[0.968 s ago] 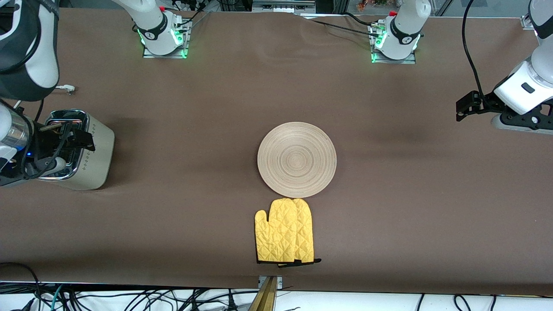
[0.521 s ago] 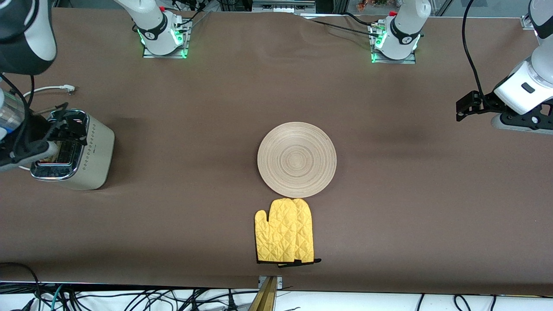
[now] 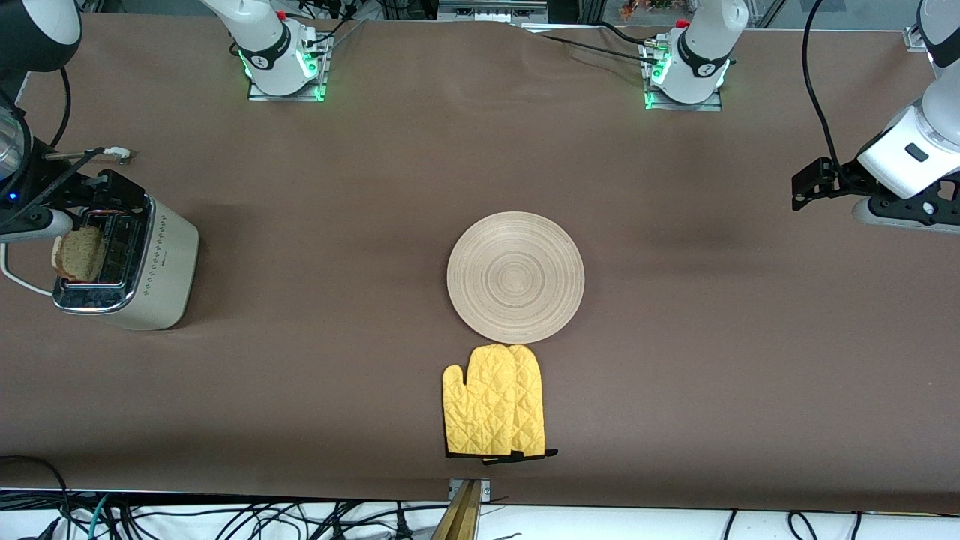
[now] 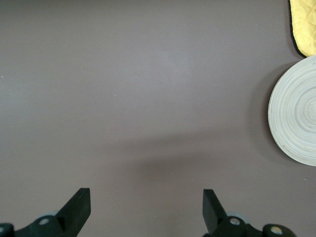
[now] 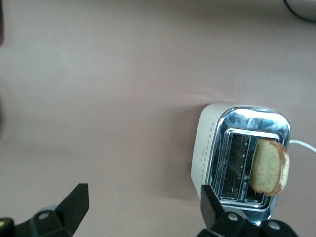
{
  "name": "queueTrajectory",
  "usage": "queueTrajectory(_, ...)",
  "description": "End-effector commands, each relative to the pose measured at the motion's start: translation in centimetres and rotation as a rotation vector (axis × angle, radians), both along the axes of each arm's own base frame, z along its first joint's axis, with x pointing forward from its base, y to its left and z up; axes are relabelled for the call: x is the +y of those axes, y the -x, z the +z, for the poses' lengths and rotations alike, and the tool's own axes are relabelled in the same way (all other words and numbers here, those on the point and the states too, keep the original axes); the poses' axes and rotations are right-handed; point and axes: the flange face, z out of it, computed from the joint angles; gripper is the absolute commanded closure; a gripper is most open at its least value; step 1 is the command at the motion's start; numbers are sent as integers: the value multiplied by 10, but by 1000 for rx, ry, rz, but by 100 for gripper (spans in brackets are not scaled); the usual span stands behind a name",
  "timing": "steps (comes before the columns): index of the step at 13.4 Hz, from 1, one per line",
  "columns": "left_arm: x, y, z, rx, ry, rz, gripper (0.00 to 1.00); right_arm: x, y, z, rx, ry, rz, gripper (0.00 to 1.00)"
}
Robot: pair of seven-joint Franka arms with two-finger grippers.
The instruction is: Move plate and put bread in toaster
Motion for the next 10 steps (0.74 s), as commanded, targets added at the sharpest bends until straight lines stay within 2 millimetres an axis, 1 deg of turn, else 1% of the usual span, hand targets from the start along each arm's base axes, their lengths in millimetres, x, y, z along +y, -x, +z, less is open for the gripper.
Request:
queueTrajectory(1, -1, -1, 7, -1, -18, 9, 0, -6, 8, -2, -9, -12, -38, 0)
queueTrajectory(6, -2, -1, 7, 0, -18, 6, 0, -7, -1, -2, -5, -14, -37, 0)
queueTrajectory(10, -2, -1, 7, -1, -17, 6, 0, -6, -2, -3, -4, -13, -31, 0)
